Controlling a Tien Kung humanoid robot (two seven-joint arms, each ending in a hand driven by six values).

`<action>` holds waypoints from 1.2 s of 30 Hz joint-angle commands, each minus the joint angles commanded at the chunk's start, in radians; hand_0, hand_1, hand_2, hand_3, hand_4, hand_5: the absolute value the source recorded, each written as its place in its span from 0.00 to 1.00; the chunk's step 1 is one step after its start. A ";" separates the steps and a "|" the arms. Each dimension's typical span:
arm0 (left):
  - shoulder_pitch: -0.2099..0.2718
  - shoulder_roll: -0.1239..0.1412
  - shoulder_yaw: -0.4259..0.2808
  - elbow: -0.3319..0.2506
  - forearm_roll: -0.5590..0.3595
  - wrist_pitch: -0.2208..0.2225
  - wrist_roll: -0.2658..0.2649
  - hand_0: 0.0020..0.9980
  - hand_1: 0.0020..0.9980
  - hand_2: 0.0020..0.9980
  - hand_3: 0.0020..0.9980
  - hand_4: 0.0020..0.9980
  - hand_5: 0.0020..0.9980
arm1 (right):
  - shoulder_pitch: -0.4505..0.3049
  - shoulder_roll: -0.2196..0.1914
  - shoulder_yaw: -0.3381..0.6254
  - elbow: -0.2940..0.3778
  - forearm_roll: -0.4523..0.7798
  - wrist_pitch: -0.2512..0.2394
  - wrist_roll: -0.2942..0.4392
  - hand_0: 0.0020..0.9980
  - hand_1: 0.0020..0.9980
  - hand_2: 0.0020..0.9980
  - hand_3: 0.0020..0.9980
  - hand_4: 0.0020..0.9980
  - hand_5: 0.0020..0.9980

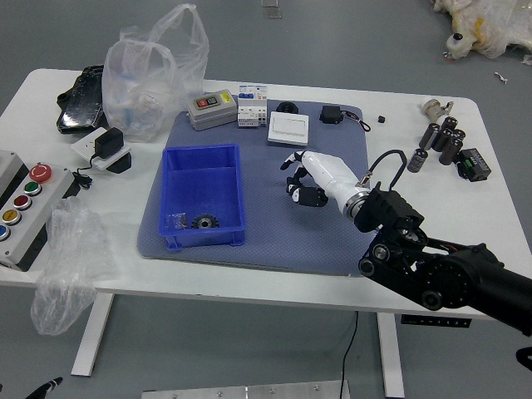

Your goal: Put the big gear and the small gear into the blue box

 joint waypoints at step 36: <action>0.003 0.019 -0.016 -0.006 0.006 -0.003 0.026 0.91 0.91 0.89 0.81 1.00 1.00 | 0.189 0.165 -0.210 0.009 0.062 0.053 -0.084 0.85 0.85 0.95 1.00 0.61 0.23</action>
